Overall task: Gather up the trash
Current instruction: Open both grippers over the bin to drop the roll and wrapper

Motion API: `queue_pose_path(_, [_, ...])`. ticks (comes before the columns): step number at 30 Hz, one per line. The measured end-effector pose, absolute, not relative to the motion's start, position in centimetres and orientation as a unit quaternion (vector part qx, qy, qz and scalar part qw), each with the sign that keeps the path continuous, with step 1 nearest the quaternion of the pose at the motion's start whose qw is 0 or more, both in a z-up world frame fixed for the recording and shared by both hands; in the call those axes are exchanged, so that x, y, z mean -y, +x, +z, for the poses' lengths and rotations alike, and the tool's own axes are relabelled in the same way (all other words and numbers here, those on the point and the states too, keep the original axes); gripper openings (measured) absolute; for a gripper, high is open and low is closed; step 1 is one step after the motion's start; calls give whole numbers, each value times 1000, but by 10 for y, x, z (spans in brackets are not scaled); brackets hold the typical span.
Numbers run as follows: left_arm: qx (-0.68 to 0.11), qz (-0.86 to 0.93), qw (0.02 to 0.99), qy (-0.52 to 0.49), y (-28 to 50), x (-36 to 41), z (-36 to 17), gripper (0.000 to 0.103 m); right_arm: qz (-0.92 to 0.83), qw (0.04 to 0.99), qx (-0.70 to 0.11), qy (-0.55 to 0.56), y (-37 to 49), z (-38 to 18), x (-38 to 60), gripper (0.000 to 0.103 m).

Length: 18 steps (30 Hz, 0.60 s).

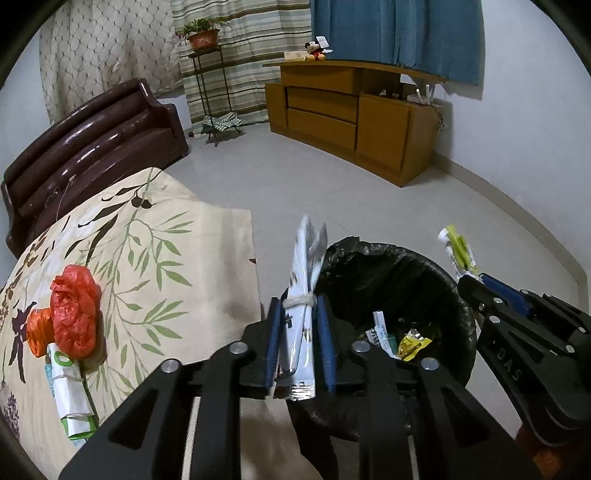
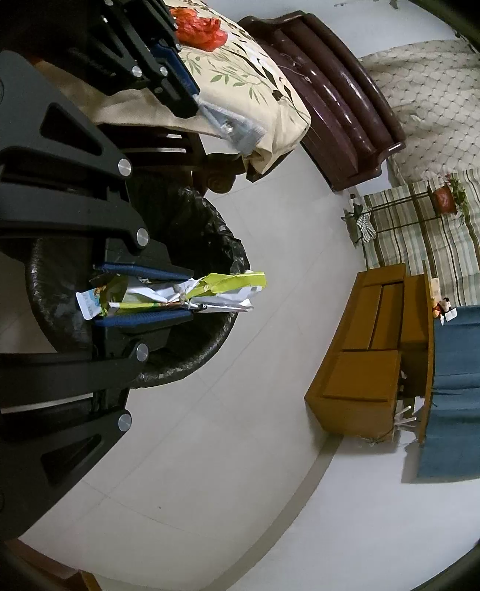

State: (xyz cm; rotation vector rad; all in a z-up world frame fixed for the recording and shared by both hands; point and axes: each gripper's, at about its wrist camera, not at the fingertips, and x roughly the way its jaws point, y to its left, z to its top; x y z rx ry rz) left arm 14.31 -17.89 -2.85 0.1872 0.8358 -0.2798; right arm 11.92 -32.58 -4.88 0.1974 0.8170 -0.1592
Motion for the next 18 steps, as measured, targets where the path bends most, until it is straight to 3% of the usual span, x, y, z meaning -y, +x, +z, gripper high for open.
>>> queue_pose_path(4, [-401,-132,902,89,144,178,-29,44,-80,910,-395,100,119,-49,328,27])
queue_pose_path(7, [-399,-130,904,88,143,177,-28,53,-81,910,-395,99,118,-49,328,27])
queue_pose_path(13, [-393,-129,906,87,140,176,-25,59,-83,910,-395,99,116,-48,327,28])
queue_pose_path(18, [-392,-128,907,82,139,170,-20,61,-83,910,-393,98,116,-48,329,36])
